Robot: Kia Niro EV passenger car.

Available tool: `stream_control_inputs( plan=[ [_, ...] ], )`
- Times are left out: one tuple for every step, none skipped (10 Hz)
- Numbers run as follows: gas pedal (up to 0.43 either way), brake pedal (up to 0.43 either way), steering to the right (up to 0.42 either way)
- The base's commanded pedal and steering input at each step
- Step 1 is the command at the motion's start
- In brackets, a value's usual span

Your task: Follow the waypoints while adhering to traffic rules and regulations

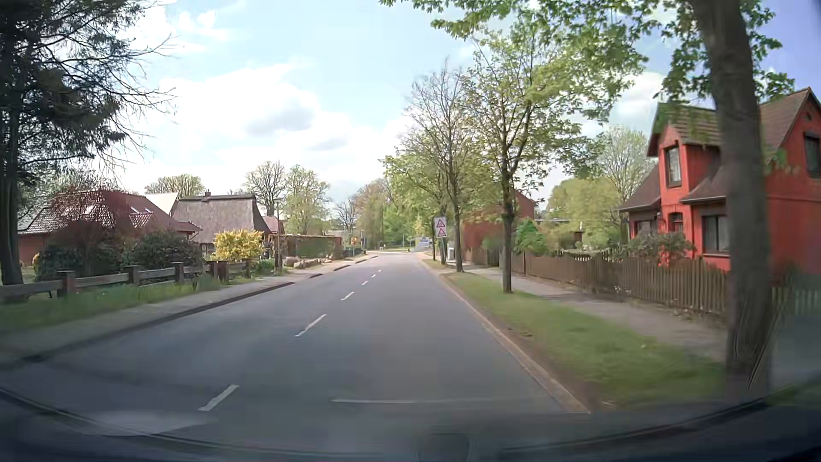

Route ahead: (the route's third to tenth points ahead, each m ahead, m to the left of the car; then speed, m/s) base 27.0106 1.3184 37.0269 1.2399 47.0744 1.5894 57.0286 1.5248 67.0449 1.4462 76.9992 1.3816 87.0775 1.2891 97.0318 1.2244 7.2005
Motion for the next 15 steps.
stream_control_inputs(
  plan=[
    [0.028,0.000,-0.011],
    [0.028,0.000,-0.010],
    [0.028,0.000,-0.009],
    [0.028,0.000,-0.008],
    [0.028,0.000,-0.008],
    [0.028,0.000,-0.008],
    [0.028,0.000,-0.008],
    [0.028,0.000,-0.008],
    [0.028,0.000,-0.008],
    [0.028,0.000,-0.006],
    [0.028,0.000,-0.003],
    [0.028,0.000,-0.003],
    [0.028,0.000,-0.003],
    [0.028,0.000,-0.003],
    [0.028,0.000,-0.003]
  ],
)
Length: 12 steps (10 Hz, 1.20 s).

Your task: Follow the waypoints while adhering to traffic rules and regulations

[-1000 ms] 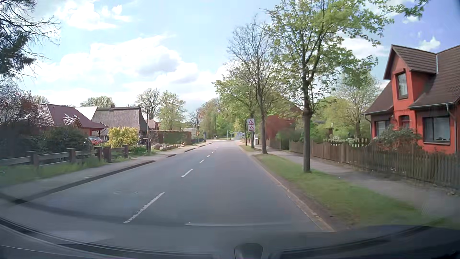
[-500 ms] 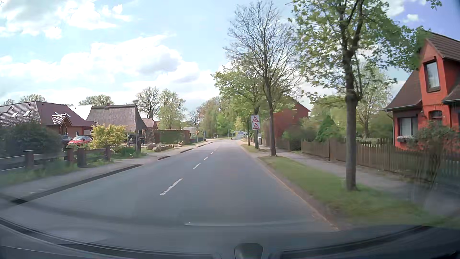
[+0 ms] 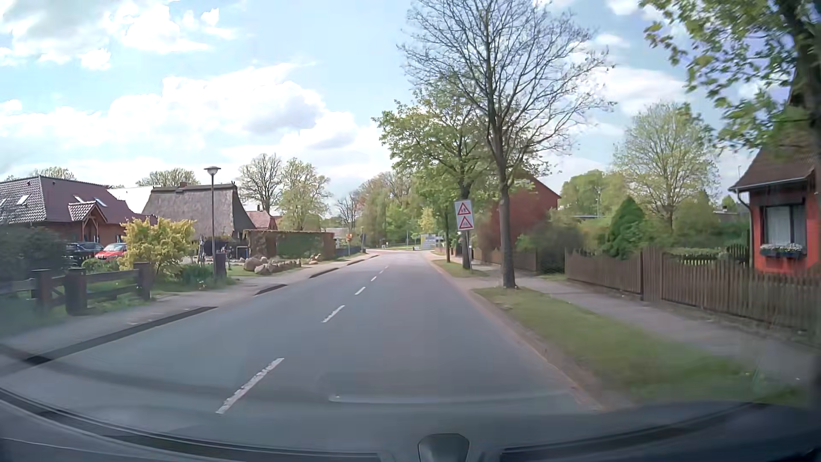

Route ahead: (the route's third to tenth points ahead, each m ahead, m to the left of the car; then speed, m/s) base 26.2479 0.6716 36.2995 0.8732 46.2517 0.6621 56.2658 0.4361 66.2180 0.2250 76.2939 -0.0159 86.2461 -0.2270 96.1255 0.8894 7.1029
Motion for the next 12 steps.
stream_control_inputs(
  plan=[
    [0.028,0.000,-0.003],
    [0.028,0.000,-0.003],
    [0.028,0.000,-0.003],
    [0.028,0.000,-0.003],
    [0.028,0.000,-0.003],
    [0.028,0.000,-0.003],
    [0.028,0.000,-0.003],
    [0.028,0.000,-0.003],
    [0.028,0.000,-0.003],
    [0.028,0.000,-0.003],
    [0.028,0.000,-0.003],
    [0.028,0.000,-0.003]
  ],
)
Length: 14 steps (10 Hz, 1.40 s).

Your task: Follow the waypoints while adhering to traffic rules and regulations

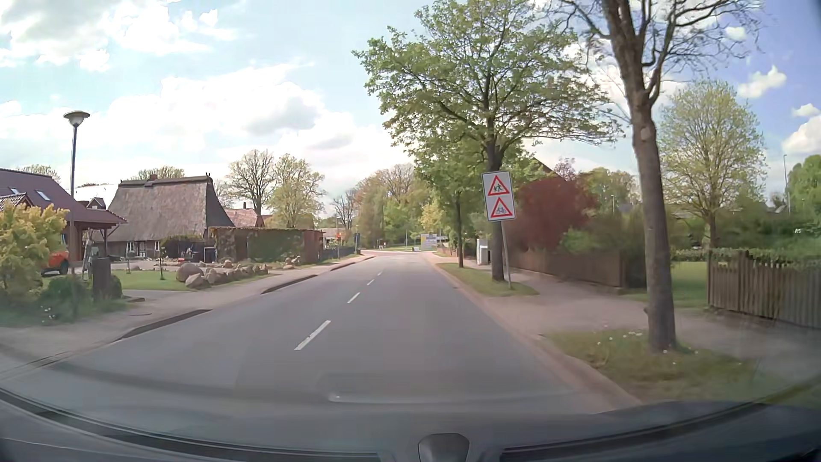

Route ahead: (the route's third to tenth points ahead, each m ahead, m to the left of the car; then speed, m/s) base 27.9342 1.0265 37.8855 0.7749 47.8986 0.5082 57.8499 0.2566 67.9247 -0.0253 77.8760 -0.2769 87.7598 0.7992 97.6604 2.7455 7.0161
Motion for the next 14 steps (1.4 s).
stream_control_inputs(
  plan=[
    [0.028,0.000,-0.003],
    [0.028,0.000,-0.003],
    [0.028,0.000,-0.003],
    [0.028,0.000,-0.003],
    [0.028,0.000,-0.003],
    [0.028,0.000,-0.003],
    [0.028,0.000,-0.003],
    [0.028,0.000,-0.003],
    [0.028,0.000,-0.003],
    [0.028,0.000,-0.003],
    [0.028,0.000,-0.003],
    [0.028,0.000,-0.003],
    [0.028,0.000,-0.003],
    [0.028,0.000,-0.003]
  ],
)
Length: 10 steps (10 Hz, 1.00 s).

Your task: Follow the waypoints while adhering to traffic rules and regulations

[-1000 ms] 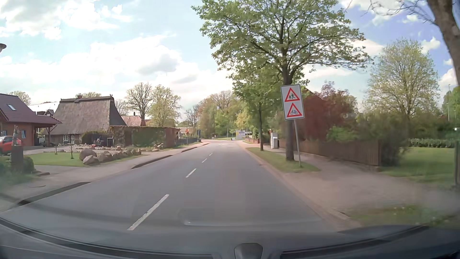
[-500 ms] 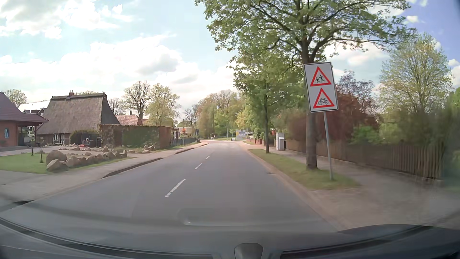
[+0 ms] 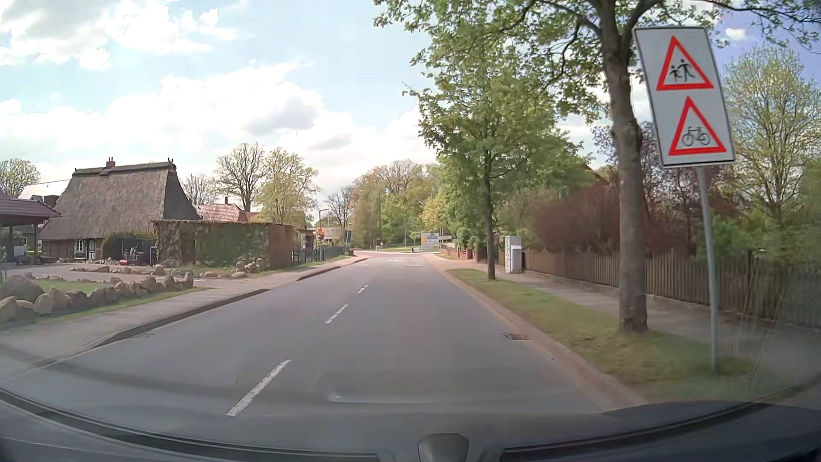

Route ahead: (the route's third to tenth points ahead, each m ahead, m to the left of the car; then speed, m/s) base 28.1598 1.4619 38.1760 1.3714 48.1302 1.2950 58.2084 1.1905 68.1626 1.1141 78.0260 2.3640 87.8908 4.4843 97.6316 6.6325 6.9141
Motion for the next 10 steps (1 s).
stream_control_inputs(
  plan=[
    [0.028,0.000,-0.003],
    [0.028,0.000,-0.003],
    [0.028,0.000,-0.003],
    [0.028,0.000,-0.003],
    [0.028,0.000,-0.003],
    [0.039,0.000,-0.003],
    [0.079,0.000,-0.003],
    [0.079,0.000,-0.003],
    [0.079,0.000,-0.003],
    [0.079,0.000,-0.003]
  ],
)
